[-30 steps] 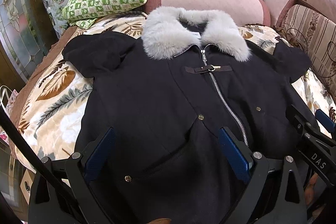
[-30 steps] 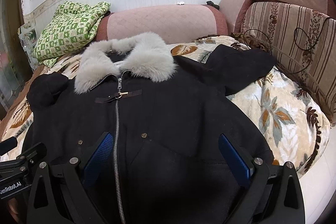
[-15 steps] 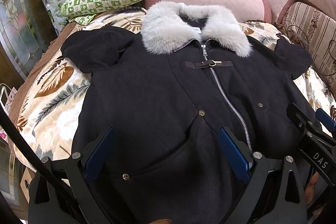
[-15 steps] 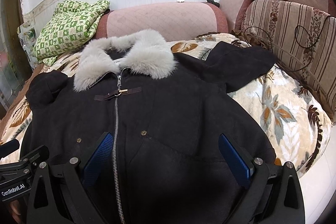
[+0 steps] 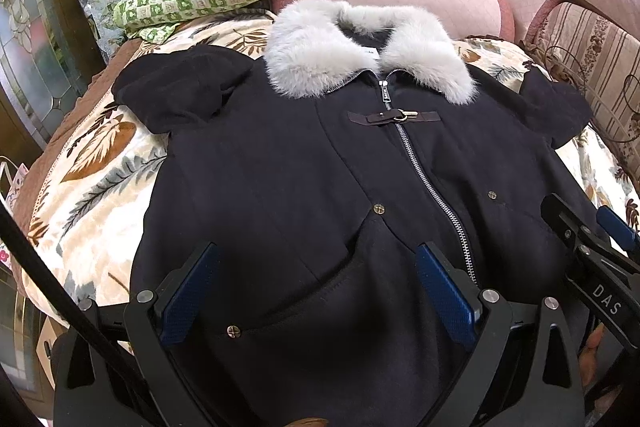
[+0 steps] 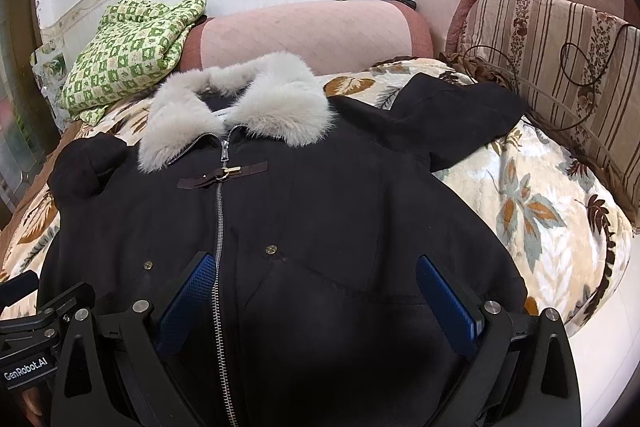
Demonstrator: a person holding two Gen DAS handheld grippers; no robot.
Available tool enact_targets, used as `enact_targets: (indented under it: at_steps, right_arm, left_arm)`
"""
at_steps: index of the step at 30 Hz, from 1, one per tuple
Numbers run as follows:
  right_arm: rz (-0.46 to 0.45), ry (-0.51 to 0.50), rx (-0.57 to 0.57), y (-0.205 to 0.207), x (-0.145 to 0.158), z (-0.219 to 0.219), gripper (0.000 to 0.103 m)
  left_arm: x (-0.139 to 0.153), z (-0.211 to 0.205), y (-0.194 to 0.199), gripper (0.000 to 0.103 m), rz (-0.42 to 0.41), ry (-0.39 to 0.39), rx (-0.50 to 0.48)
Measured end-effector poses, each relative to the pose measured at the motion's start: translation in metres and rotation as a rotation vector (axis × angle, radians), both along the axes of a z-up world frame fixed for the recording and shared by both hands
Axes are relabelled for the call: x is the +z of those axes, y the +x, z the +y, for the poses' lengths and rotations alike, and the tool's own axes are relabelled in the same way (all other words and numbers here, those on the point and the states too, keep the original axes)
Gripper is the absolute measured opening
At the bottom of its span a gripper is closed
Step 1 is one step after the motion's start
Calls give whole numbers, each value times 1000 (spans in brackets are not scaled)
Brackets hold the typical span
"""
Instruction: Fold large clothes
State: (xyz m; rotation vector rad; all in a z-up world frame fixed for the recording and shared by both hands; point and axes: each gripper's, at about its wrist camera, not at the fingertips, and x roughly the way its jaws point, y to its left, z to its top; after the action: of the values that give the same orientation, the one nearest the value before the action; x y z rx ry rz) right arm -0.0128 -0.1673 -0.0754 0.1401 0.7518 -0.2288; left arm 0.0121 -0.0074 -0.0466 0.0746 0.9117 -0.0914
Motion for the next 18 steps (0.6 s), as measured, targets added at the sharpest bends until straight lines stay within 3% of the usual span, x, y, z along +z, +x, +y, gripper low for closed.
enact_targets:
  at_steps: [18]
  right_arm:
    - [1,5,-15,-2,-1,-6,102]
  left_arm:
    - [-7,-12,-20,98,26,-19,-12]
